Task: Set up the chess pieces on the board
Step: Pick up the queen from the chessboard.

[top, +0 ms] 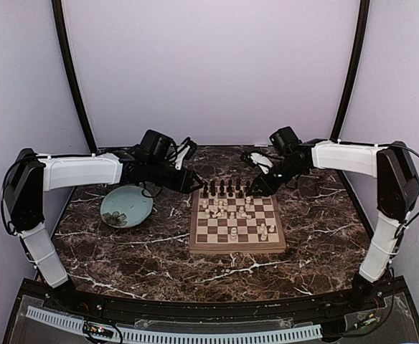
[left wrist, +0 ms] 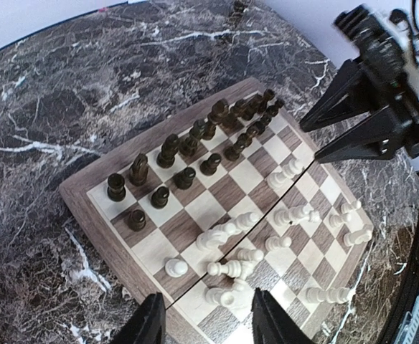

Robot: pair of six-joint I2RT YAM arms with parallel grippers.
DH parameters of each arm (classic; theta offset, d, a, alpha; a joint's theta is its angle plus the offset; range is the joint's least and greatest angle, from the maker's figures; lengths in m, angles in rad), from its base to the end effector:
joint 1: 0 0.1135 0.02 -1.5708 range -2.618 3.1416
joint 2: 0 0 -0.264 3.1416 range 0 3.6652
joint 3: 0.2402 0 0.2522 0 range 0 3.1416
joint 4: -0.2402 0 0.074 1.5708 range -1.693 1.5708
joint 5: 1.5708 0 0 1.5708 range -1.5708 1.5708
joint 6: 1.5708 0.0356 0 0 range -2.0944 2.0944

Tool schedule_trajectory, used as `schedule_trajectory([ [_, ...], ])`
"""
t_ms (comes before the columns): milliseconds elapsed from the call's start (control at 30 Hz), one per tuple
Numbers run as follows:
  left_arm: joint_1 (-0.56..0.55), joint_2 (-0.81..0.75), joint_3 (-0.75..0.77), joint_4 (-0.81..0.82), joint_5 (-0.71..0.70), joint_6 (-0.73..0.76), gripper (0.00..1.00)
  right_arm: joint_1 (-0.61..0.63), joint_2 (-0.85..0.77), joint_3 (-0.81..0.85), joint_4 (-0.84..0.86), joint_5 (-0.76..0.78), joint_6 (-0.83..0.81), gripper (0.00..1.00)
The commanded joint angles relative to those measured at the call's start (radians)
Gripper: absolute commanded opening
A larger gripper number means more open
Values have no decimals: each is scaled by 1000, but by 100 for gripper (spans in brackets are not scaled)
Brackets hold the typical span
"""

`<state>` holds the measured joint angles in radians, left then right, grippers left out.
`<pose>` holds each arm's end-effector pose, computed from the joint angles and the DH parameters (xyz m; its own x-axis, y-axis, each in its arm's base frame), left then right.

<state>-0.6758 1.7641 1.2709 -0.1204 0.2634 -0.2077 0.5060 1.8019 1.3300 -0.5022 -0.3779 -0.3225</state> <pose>0.3090 -0.2596 0.2471 -0.5984 0.2246 -0.7691 0.6608 0.6811 -0.3153 0.3314 0.1986 0.2240 -0.4860 -0.6061 -0.6297 -0.8286 0.5487 0.1114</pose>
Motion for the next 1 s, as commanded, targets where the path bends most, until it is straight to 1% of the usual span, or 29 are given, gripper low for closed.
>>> schedule_trajectory([
  [0, 3, -84, -15, 70, 18, -26, 43, 4, 46, 67, -62, 28, 7, 36],
  [433, 8, -88, -13, 63, 37, -39, 43, 20, 82, 65, -60, -9, 18, 37],
  [700, 7, -82, -12, 60, 36, -36, 43, 32, 125, 109, -65, -6, 28, 38],
  [800, 9, -81, -10, 55, 33, -32, 43, 37, 137, 122, -70, -6, 31, 34],
  [967, 9, -80, -9, 53, 33, -30, 43, 40, 135, 120, -74, -5, 29, 22],
])
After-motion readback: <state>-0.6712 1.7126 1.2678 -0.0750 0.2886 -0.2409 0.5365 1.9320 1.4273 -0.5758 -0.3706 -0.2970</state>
